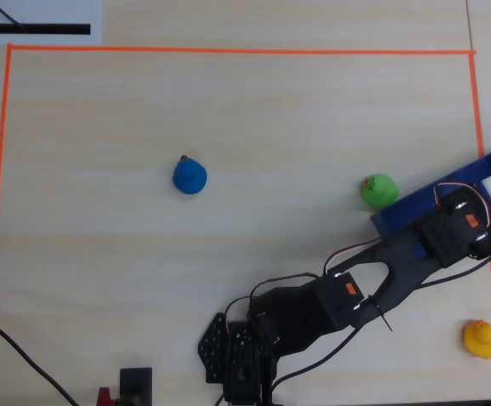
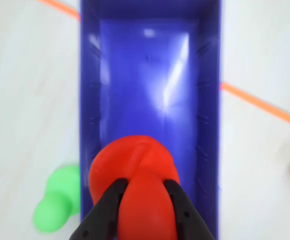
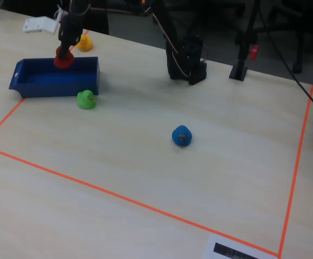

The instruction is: Grasp red duck and put it into box.

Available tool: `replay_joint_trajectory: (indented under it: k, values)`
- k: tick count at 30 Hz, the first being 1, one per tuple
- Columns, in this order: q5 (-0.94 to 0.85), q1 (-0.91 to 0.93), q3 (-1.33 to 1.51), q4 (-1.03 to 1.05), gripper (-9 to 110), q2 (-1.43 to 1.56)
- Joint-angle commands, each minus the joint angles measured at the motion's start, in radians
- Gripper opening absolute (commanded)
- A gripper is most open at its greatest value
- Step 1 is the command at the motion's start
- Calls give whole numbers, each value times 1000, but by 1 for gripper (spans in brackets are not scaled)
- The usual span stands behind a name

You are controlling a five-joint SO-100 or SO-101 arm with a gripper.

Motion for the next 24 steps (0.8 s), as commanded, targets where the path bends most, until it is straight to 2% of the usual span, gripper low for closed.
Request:
replay_joint_trajectory:
  k: [1, 5, 8, 15, 21, 24]
  values:
    - [6, -6, -74, -55, 0, -75]
    - [-8, -12, -74, -98, 1, -137]
    - [-23, -14, -46, -86, 22, -123]
    - [-34, -5, -28, -61, 32, -103]
    - [0, 3, -23, -110, 31, -31]
    - [127, -54, -32, -129, 14, 130]
